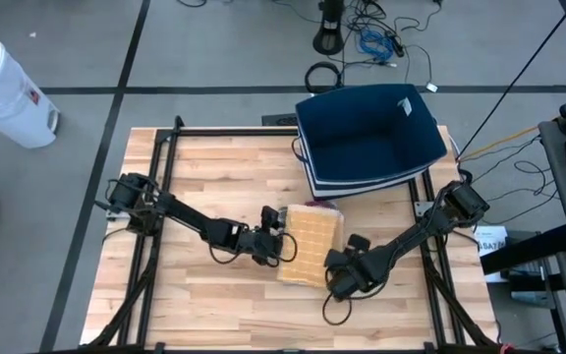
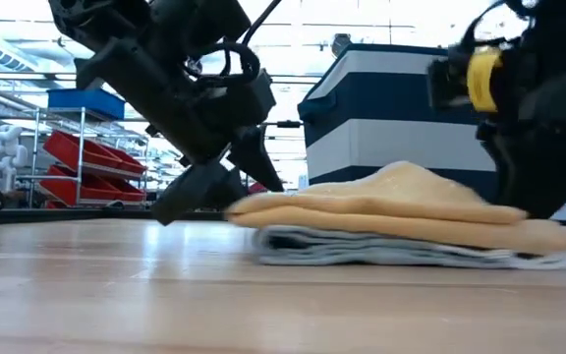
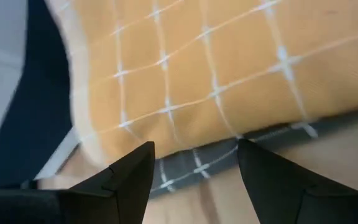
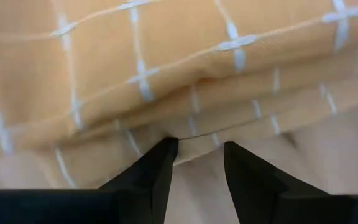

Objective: Fold towel
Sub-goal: Put the folded stacked towels into the blue laundry bin

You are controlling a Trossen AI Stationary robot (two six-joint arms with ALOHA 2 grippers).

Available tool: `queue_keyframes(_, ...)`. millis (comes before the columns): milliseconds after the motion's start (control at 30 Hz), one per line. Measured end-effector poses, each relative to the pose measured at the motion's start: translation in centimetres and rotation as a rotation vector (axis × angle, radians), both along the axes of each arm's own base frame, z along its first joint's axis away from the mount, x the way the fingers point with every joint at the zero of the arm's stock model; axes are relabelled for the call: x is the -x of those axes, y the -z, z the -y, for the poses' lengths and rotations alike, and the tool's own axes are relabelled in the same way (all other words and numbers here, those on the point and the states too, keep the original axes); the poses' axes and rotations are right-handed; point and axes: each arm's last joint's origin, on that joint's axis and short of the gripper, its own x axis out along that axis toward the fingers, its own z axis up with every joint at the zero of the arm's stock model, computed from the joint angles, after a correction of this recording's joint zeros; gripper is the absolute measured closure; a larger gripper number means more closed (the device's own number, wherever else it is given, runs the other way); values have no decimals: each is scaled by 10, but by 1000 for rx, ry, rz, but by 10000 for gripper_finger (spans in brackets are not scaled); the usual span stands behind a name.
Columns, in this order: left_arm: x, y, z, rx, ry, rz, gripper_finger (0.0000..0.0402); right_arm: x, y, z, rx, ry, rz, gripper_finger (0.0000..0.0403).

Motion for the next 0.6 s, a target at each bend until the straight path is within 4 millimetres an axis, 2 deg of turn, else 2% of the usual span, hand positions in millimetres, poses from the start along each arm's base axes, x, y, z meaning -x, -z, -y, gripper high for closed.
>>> queue_keyframes(100,4,1,0,-91,-45,-28,166,-15,-6,-13,-63,-54,124,269)
queue_keyframes(233,8,-3,0,-307,-156,-26,166,-39,-14,-26,-173,-185,347,269)
queue_keyframes(333,9,-10,0,-353,-190,-7,166,-52,-20,-32,-186,-299,473,269)
queue_keyframes(467,12,-23,-4,-389,-252,22,166,-47,-34,-29,-191,-322,472,269)
queue_keyframes(600,15,-40,-4,-293,-248,88,166,-23,-50,-20,-104,-262,370,269)
